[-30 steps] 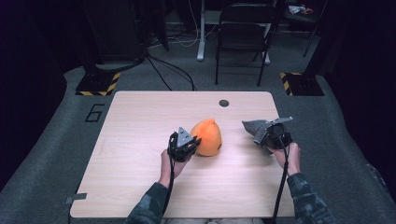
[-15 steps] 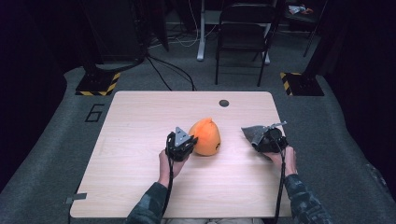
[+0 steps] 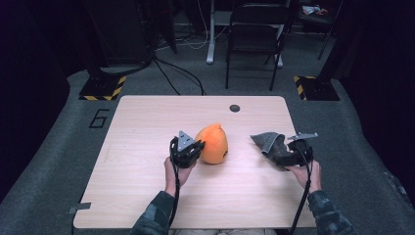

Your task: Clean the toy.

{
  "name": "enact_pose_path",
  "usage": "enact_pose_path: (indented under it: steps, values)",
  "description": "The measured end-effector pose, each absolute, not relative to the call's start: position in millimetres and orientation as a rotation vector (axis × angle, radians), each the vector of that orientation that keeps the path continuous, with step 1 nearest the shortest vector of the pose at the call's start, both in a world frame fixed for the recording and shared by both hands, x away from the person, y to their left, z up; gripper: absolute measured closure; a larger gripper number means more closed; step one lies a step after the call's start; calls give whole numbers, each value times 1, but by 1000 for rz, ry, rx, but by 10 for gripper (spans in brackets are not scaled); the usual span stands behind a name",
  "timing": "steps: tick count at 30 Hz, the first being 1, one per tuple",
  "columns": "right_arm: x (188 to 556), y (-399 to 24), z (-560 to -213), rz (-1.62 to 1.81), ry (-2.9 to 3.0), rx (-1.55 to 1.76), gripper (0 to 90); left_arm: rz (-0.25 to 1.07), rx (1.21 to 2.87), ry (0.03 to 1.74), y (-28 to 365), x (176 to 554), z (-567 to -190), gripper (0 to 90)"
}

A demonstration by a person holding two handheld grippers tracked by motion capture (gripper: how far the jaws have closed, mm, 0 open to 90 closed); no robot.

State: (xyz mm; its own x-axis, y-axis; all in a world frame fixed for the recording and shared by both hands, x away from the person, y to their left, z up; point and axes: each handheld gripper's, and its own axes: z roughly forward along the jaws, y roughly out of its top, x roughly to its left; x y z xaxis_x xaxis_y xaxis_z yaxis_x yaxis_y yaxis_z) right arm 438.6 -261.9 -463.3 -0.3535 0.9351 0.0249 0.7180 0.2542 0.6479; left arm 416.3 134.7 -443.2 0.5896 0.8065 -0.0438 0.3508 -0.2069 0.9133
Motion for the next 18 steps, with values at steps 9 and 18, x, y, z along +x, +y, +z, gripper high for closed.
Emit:
enact_pose_path:
  steps: [9,18]
  values:
    - [413,-264,-498,742,2213,1522,0,469,1765,951,138,401,-434,840]
    - [408,-257,-511,664,2245,1487,0,410,1754,972,156,369,-431,840]
